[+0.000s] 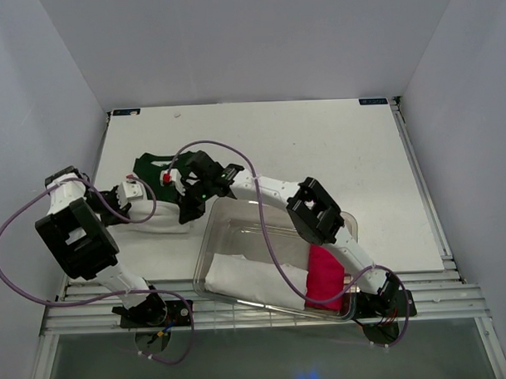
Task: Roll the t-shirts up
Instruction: Roll the T-shirt to the center of the board.
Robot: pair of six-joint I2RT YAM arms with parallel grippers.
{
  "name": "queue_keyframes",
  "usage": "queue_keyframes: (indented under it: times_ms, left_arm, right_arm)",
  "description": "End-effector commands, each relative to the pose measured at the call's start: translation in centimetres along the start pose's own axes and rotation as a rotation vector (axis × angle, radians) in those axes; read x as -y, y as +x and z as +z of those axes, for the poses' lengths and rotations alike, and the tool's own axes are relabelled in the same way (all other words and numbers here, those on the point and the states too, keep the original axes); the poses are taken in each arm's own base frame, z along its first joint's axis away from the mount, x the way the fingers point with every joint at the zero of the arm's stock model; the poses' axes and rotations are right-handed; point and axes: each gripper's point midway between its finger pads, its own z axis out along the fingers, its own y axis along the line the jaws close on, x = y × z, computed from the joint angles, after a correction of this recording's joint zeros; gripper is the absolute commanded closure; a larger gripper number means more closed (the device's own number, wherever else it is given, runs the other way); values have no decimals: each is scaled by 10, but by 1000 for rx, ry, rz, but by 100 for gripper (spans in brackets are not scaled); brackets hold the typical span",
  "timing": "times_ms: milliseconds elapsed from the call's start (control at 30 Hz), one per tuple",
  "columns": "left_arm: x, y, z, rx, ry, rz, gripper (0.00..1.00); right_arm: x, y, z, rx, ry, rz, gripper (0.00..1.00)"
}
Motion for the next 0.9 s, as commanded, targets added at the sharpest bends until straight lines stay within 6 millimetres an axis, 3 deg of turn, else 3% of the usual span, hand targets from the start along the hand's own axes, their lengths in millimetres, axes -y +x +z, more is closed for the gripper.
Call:
queue_keyframes:
  times_ms: [0,133,233,333,467,500,533,733,867]
  left_arm:
    - [30,-5,-18,9,117,-24,100]
    - [42,3,-17,-38,150,-1,100]
    - [37,2,-15,-16,146,-49,100]
    - [13,-10,-9,85,111,-139,100]
    - [-19,-19,-5,180,80,-277,93]
    - [-23,-18,-4,187,83,-308,89]
    - [-30,-16,-5,185,76,-327,86]
    - [-46,-8,5,200,70,-445,61]
    - [-69,-20,-1,263,-12,-495,46]
  right_arm:
    - [-39,-27,-35,24,-155,70,92]
    - [-60,-36,-46,63,-313,143,92]
    - [-61,-28,-47,58,-361,209,92]
    - [-42,-16,-38,54,-341,280,92]
    - [-10,-26,-34,123,-309,424,92]
    - [-5,-22,-34,129,-308,532,92]
    - [4,-36,-33,204,-304,484,92]
    - [37,-31,-27,245,-230,624,89]
    - [52,-24,-29,255,-157,681,76]
